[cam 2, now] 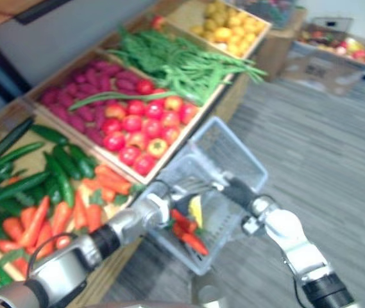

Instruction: Pick vegetable in the basket

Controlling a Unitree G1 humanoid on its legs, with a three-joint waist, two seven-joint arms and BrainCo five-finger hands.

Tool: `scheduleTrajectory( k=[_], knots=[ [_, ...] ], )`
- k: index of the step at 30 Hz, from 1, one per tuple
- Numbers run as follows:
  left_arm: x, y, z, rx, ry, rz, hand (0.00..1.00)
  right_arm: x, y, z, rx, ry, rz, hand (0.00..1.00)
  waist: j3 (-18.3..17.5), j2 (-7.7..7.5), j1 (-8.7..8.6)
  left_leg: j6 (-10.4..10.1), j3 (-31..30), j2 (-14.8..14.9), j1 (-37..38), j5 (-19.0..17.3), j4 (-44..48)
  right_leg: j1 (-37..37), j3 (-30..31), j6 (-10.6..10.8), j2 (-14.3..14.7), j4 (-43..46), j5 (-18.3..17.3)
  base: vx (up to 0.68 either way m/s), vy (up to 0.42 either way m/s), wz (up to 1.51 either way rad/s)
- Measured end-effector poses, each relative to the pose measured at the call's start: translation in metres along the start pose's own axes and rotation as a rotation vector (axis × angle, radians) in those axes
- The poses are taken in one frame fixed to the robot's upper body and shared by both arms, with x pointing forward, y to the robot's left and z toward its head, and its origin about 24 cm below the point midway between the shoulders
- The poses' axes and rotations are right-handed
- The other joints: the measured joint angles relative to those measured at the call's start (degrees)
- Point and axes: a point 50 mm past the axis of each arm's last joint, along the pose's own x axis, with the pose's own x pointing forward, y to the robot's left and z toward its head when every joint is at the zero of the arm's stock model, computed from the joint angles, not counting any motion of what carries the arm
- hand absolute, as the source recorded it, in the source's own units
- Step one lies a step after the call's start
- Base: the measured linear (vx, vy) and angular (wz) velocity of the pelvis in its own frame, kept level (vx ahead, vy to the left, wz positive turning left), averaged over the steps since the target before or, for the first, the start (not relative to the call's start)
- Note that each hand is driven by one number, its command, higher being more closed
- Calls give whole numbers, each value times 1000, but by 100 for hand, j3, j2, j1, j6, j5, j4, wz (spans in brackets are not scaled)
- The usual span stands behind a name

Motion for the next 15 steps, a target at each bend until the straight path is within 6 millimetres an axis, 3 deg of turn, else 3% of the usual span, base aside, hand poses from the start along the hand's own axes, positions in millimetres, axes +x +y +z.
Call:
scheduleTrajectory(
  k=[3,5,9,15],
  knots=[
    [-5,3,33,-91,-163,11,0,-8,-16,-13,-12,73,-159,100,-39,20,242,60,-277,2,-86,-6,47,98,-332,0,-96,66,0,-102,-31,66],
    [-15,-2,45,-157,-217,-30,0,-17,-13,-24,36,116,-224,100,-158,-19,269,103,-524,6,-202,-42,85,121,-588,-10,-176,77,-11,-97,-33,58],
    [-33,1,68,-275,-328,-66,0,-37,2,-57,131,276,-334,100,-363,-108,406,196,-821,24,-391,32,126,180,-1112,-17,-332,97,-18,-70,-44,62],
    [-54,18,91,-494,-440,39,0,-75,37,-117,352,609,-534,100,-606,-226,791,310,-1594,-25,-778,386,59,352,-2275,-68,-616,192,-202,-50,-43,93]
  ],
)
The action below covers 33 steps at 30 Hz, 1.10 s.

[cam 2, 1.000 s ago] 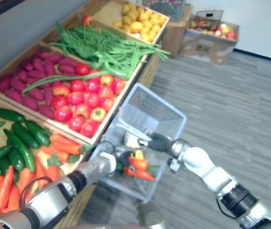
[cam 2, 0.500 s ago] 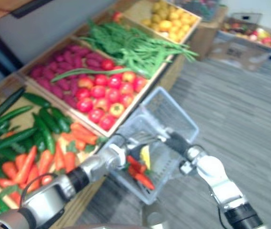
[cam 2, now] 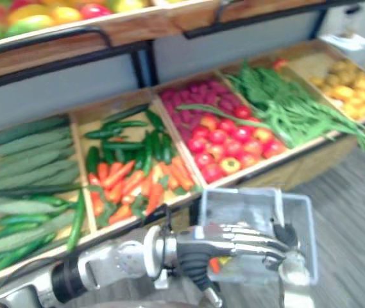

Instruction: Pick vegetable in the basket

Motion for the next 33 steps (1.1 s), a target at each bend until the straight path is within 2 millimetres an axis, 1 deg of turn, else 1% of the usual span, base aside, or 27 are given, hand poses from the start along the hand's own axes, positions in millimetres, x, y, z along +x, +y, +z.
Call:
scheduleTrajectory(
  k=[1,2,3,4,5,7,8,9,10,11,12,13,15,16,17,18,19,21,22,24,25,26,27,29,31,32,33],
  knots=[
    [-1,1,2,-13,-5,6,0,0,-1,-5,12,23,-14,100,-4,-9,69,20,-76,-35,-25,51,-55,13,-81,-1,-24,0,-9,-79,-21,86],
    [-6,2,6,-27,-14,25,0,0,-3,-15,53,74,-50,100,-26,-32,113,34,-262,-125,-94,196,-226,26,-304,-9,-92,0,-32,-55,-11,71],
    [-7,3,9,-25,-18,33,0,0,-4,-20,63,96,-68,100,-28,-46,116,37,-343,-170,-102,266,-318,39,-407,4,-119,-3,-57,-61,-6,91],
    [-10,5,12,-39,-26,52,0,-1,-7,-29,92,137,-107,100,-35,-72,124,60,-501,-247,-110,405,-493,77,-586,14,-160,-8,-79,-36,4,80],
    [-13,10,16,-46,-34,95,0,-4,-10,-41,153,192,-149,100,-81,-120,169,79,-641,-320,-125,579,-721,75,-749,12,-183,-6,-116,-41,7,72],
    [-16,16,19,-36,-39,143,0,-8,-11,-53,194,246,-185,100,-135,-173,218,90,-766,-370,-182,713,-897,63,-855,0,-191,-21,-146,-19,4,52],
    [-21,24,23,-47,-44,219,0,-14,-13,-72,232,333,-220,100,-209,-247,235,80,-966,-437,-173,910,-1178,69,-1046,6,-191,-58,-162,14,-2,56],
    [-23,27,25,-52,-47,253,0,-17,-13,-79,242,367,-230,100,-238,-266,239,78,-1034,-460,-172,1000,-1277,70,-1099,5,-181,-73,-162,34,-1,64],
    [-29,34,26,-36,-40,311,0,-22,-11,-92,270,429,-241,100,-259,-289,257,86,-1160,-467,-213,1038,-1276,108,-1192,3,-178,-104,-160,26,4,35],
    [-32,38,26,-27,-31,341,0,-25,-10,-97,278,460,-242,100,-267,-316,266,88,-1194,-469,-223,1043,-1276,130,-1227,3,-178,-118,-160,47,7,40],
    [-39,43,26,-12,-11,400,0,-30,-7,-107,290,510,-242,100,-274,-372,260,115,-1334,-490,-243,1065,-1275,196,-1330,-1,-185,-137,-158,44,8,36],
    [-47,49,25,4,15,458,0,-34,-7,-114,309,543,-260,100,-316,-387,250,138,-1440,-511,-296,1082,-1276,208,-1410,-20,-195,-154,-145,69,22,47],
    [-75,68,22,66,95,668,0,-47,-6,-131,335,627,-288,100,-344,-432,249,141,-1670,-554,-358,1092,-1275,298,-1605,-30,-211,-225,-138,52,27,46],
    [-82,71,21,85,120,715,0,-50,-7,-134,341,637,-300,100,-367,-403,255,147,-1726,-566,-383,1102,-1275,304,-1654,-31,-213,-225,-138,46,18,43],
    [-94,75,21,113,158,797,0,-53,-10,-138,345,653,-312,100,-340,-447,262,159,-1811,-587,-414,1118,-1275,324,-1733,-27,-205,-226,-141,38,14,32],
    [-102,76,20,124,184,852,0,-54,-9,-140,345,664,-310,100,-342,-462,289,172,-1869,-599,-423,1128,-1275,358,-1772,-29,-205,-237,-143,53,23,40],
    [-111,76,18,126,226,898,0,-58,-7,-143,346,678,-307,100,-368,-513,311,186,-1963,-617,-456,1138,-1274,383,-1843,-39,-210,-250,-155,28,19,27],
    [-122,73,13,149,297,973,0,-60,-4,-146,348,690,-301,100,-369,-577,359,207,-2095,-652,-482,1155,-1274,431,-1949,-47,-225,-254,-175,33,28,35],
    [-130,71,8,157,351,1018,0,-62,-4,-147,348,697,-301,100,-365,-597,365,214,-2172,-672,-482,1161,-1274,476,-2018,-45,-238,-252,-192,27,42,42],
    [-154,61,-7,156,515,1125,0,-65,-2,-150,348,707,-298,100,-368,-627,394,220,-2278,-700,-482,1166,-1275,541,-2106,-49,-259,-236,-245,14,42,34],
    [-171,53,-17,154,627,1188,0,-66,1,-150,351,707,-293,100,-362,-638,398,218,-2345,-708,-483,1175,-1275,572,-2168,-57,-264,-215,-288,6,23,28],
    [-184,46,-23,167,726,1219,0,-67,4,-150,355,707,-288,100,-362,-650,401,221,-2387,-709,-487,1180,-1275,585,-2212,-75,-263,-199,-319,1,10,24],
    [-192,40,-28,168,793,1239,0,-68,6,-150,357,707,-284,100,-362,-657,405,222,-2409,-706,-489,1183,-1275,601,-2244,-78,-259,-199,-328,2,3,21],
    [-220,14,-44,135,1010,1303,0,-69,11,-150,345,695,-263,100,-366,-681,446,222,-2453,-694,-485,1185,-1274,654,-2319,-77,-256,-203,-350,11,6,15],
    [-238,-4,-55,95,1140,1363,0,-70,15,-148,340,677,-250,100,-370,-687,479,226,-2494,-690,-472,1182,-1275,689,-2377,-74,-252,-192,-389,21,7,13],
    [-250,-18,-61,61,1235,1399,0,-70,19,-146,338,665,-238,100,-370,-685,479,226,-2544,-690,-458,1182,-1275,731,-2439,-57,-257,-183,-429,26,-1,18],
    [-257,-26,-63,45,1284,1422,0,-70,22,-146,331,658,-225,100,-370,-685,465,228,-2565,-689,-444,1181,-1275,761,-2470,-60,-260,-181,-443,33,-4,17]
  ],
)
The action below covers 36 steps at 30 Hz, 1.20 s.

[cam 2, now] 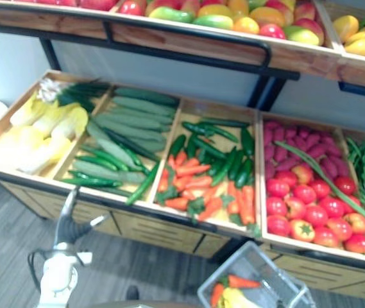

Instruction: Pick vegetable in the basket

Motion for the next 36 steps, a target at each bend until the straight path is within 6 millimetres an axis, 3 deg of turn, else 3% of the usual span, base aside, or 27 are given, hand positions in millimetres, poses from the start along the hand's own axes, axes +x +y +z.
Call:
scheduleTrajectory(
  k=[2,3,5,6,9,11,14,19,21,23,29,33,36],
  knots=[
    [-8,2,-28,11,148,63,0,-4,7,-4,-20,-3,25,100,-3,-5,-1,-3,-9,11,74,-7,-1,47,-43,-10,1,26,-56,31,-6,9],
    [-19,6,-54,27,291,126,0,-6,15,-4,-46,-15,48,100,-24,21,-1,-4,-13,15,80,-15,-1,51,-101,-6,-10,75,-118,35,-9,9],
    [-27,7,-70,36,379,151,0,-7,18,-5,-60,-17,51,100,-28,28,-13,-7,-18,19,85,-18,-1,60,-135,-10,-13,83,-150,41,-4,8],
    [-44,7,-95,48,527,179,0,-8,20,-7,-76,-15,52,100,-26,35,-15,-31,-9,24,132,-44,-2,108,-136,-11,-10,73,-171,53,-5,-1],
    [-69,5,-124,51,720,175,0,-9,18,-11,-86,-7,44,100,-77,69,-30,-44,9,23,170,-79,-2,126,-116,-12,-15,73,-204,64,-7,-6],
    [-96,0,-150,1,929,185,0,-9,17,-11,-87,-3,40,100,-98,95,-68,-61,18,27,169,-101,-2,104,-74,-15,-10,63,-218,66,-4,-7],
    [-125,-4,-168,-52,1131,162,0,-7,17,-12,-73,17,30,100,-105,107,-86,-112,106,42,208,-140,-2,87,74,-24,16,15,-215,60,-4,-17],
    [-137,-7,-177,-92,1227,54,0,-4,17,-12,-79,45,35,100,-133,134,-120,-157,239,37,264,-226,0,60,256,-48,47,-35,-198,86,-7,-21],
    [-131,-10,-176,-95,1215,10,0,-4,20,-13,-98,52,50,100,-142,129,-127,-143,322,18,264,-225,1,6,360,-36,66,-42,-188,89,-1,-22],
    [-127,-12,-175,-47,1188,-56,0,-4,26,-12,-135,49,73,100,-151,140,-240,-138,317,9,271,-221,17,14,375,-1,78,-88,-164,77,-5,-7],
    [-113,-19,-170,83,1105,-184,0,-5,33,-10,-219,36,128,100,-94,126,-270,-216,334,37,512,-287,18,72,684,5,99,-115,-158,58,-17,-28],
    [-102,-25,-166,123,1056,-236,0,-1,48,11,-225,-19,177,100,273,178,-330,-229,923,33,950,-565,39,-371,1426,-81,-38,896,-436,-27,70,-80],
    [-83,-23,-161,170,994,-244,0,-7,68,18,-217,-63,231,100,641,14,-401,-190,1663,68,1094,-652,119,-903,2146,-195,57,1389,-261,-91,76,-144]
  ],
)
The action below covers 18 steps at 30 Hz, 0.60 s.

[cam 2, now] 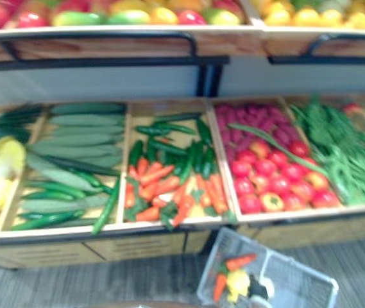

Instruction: Pick vegetable in the basket

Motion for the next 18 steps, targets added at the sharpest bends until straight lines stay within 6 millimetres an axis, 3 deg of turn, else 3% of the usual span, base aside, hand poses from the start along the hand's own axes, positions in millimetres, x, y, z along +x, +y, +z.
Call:
scheduleTrajectory(
  k=[1,2,3,4,5,7,9,11,12,13,14,15,16,17,18],
  knots=[
    [2,4,7,-7,-19,22,0,-1,8,7,-5,-42,24,100,140,-79,17,43,544,112,2,-168,247,-214,157,-81,139,-39,395,-151,84,-212],
    [4,5,13,-29,-26,33,0,-2,15,13,-18,-77,49,100,230,16,16,219,1025,296,-50,-268,413,-288,43,-205,258,-465,852,-184,53,-216],
    [4,6,16,-35,-36,37,0,-1,15,16,-26,-87,50,100,239,45,22,251,1271,380,-95,-309,432,-196,-143,-281,276,-773,1080,-171,11,-156],
    [4,7,19,-40,-52,44,0,-1,18,18,-32,-94,60,100,300,5,11,295,1528,385,-91,-329,458,-248,-686,-470,189,-500,895,-208,7,-142],
    [5,10,28,-58,-91,58,0,-2,19,19,-30,-99,63,100,355,-53,-7,352,1974,405,-95,-367,540,-390,-1970,-677,-285,944,-11,-169,27,-131],
    [5,10,31,-66,-96,57,0,-1,12,16,-40,-87,40,100,352,-27,8,403,2380,517,-83,-406,687,-98,-2870,-758,-751,2000,-338,-85,26,-123],
    [5,10,31,-62,-100,55,0,0,10,10,-53,-61,33,100,343,-47,22,401,2765,610,-82,-402,768,254,-3142,-753,-1138,2440,-347,-29,-40,-122],
    [6,12,33,-61,-104,59,0,0,7,3,-89,-28,26,100,317,-76,29,400,3124,794,-149,-406,1026,613,-3067,-621,-1444,2377,-260,-10,-142,-121],
    [6,14,35,-59,-110,62,0,0,7,1,-92,-12,23,100,281,-106,24,402,3300,971,-248,-407,1287,744,-2883,-451,-1527,2010,-144,-4,-412,-133],
    [8,19,38,-54,-122,75,0,-1,7,-7,-98,28,27,100,145,-202,31,434,3397,1315,-492,-437,1812,917,-2464,148,-1320,749,161,-3,-374,-115],
    [8,19,39,-53,-123,75,0,-1,7,-8,-100,37,27,100,138,-188,20,449,3402,1401,-532,-444,1911,982,-2391,250,-1198,541,111,9,-518,-109],
    [8,18,41,-59,-131,69,0,-1,3,-10,-108,53,18,100,97,-42,32,470,3402,1649,-598,-405,2113,1107,-2374,302,-827,-6,38,-39,-406,-90],
    [5,7,39,-73,-120,41,0,1,-8,-9,-117,55,-10,100,28,180,3,452,3424,1911,-570,-307,2243,1108,-2354,305,-643,-206,33,-33,-523,-98],
    [4,4,38,-78,-117,35,0,1,-12,-9,-120,57,-23,100,7,214,-3,445,3459,2066,-538,-246,2410,1143,-2334,296,-555,-294,27,-22,-344,-88],
    [3,1,37,-82,-114,30,0,0,-20,-15,-128,78,-49,100,-54,304,14,465,3505,2467,-492,-93,2988,1329,-2274,285,-392,-550,22,33,-349,-55]
  ],
)
